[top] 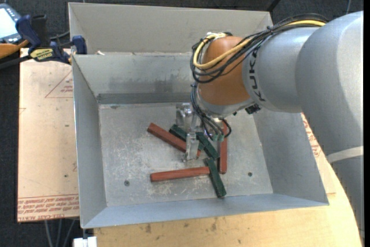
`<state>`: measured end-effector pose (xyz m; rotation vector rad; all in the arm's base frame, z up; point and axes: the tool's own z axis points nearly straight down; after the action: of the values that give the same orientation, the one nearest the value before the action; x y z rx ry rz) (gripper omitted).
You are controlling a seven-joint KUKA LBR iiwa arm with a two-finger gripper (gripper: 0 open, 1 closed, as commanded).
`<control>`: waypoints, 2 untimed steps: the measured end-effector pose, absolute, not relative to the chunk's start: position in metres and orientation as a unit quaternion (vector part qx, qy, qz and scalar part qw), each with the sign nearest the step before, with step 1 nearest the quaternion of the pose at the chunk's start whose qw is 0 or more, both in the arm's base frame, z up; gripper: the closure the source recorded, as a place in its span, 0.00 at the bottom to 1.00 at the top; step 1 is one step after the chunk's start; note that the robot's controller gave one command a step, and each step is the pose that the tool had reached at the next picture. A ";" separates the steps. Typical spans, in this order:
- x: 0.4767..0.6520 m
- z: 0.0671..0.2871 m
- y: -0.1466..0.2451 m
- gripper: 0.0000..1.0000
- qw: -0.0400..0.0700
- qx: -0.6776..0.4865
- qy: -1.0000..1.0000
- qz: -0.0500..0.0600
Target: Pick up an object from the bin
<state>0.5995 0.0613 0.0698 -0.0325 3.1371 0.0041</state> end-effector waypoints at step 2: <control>0.601 0.073 0.062 1.00 0.002 -0.011 1.000 0.001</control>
Offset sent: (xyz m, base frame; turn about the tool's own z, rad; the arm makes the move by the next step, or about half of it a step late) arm 0.0000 0.0000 0.0000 0.0000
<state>0.6014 0.0625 0.0729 -0.0336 3.1380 0.0045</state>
